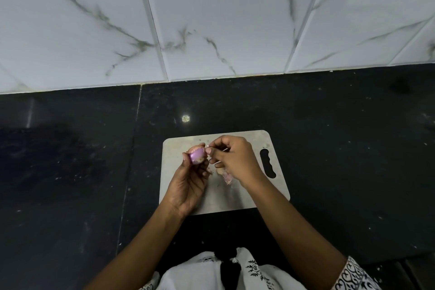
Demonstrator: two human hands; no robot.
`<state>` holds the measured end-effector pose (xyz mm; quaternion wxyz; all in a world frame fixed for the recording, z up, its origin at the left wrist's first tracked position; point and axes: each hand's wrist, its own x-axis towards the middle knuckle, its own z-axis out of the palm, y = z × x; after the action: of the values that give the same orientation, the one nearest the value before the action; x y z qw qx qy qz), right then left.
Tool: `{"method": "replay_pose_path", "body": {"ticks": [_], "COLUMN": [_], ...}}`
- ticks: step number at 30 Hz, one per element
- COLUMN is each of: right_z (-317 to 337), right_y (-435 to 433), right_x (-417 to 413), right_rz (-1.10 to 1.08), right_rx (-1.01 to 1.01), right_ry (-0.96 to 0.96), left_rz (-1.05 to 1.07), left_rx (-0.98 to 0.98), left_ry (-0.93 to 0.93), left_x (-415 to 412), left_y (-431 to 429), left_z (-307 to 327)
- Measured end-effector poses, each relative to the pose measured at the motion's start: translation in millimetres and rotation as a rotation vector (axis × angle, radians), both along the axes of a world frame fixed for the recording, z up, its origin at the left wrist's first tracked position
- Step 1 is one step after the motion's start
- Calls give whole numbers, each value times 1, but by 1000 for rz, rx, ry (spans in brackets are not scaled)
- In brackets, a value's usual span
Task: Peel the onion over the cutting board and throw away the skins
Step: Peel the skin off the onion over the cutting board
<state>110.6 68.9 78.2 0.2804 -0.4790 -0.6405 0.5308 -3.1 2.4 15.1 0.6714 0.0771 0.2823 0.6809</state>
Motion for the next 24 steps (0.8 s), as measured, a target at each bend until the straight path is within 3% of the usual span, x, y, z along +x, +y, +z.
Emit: {"method": "replay_pose_path", "body": {"ticks": [8, 13, 21, 24], "right_z": [-14, -17, -8, -5], "right_y": [9, 11, 11, 8], "right_x": [16, 24, 27, 25], "right_rz": [-57, 188, 71, 32], "right_rx": [99, 87, 356, 400], "right_ry": [-179, -345, -502, -414], "left_rz": [28, 48, 79, 73], "left_rx": [-42, -72, -150, -132], "left_ry": [-75, -110, 91, 113], "left_x": [-5, -8, -9, -8], "left_y": [0, -2, -6, -8], "left_z": [4, -1, -5, -1]}}
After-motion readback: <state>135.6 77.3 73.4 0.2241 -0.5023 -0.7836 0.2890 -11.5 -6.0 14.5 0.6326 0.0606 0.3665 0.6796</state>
